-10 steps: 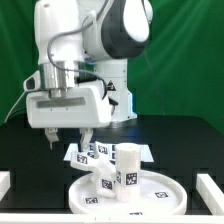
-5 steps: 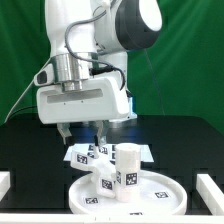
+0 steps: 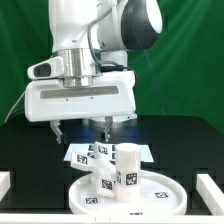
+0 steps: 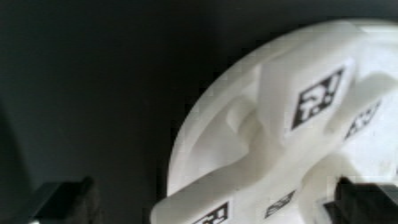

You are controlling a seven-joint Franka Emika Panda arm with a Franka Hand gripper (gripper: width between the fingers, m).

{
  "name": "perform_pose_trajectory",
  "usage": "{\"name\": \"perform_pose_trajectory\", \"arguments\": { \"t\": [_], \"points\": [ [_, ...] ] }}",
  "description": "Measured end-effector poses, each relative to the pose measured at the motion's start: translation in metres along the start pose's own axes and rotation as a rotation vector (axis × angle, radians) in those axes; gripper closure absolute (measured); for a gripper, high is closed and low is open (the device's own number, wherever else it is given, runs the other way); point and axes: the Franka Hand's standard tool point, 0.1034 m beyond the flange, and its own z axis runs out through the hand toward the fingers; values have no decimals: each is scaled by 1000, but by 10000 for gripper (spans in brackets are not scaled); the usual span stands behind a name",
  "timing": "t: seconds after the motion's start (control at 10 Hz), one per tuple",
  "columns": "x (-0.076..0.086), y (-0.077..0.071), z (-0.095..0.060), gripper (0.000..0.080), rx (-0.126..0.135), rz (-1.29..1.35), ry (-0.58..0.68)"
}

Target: Assemble round table

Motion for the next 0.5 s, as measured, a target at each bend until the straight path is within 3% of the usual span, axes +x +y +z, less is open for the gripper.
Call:
{"name": "perform_pose_trajectory", "arguments": {
  "t": [0.3,0.5],
  "points": [
    [0,3,0,151,-4,-142,-3],
    [19,-16,3,151,-30,-394,-15]
  ]
}}
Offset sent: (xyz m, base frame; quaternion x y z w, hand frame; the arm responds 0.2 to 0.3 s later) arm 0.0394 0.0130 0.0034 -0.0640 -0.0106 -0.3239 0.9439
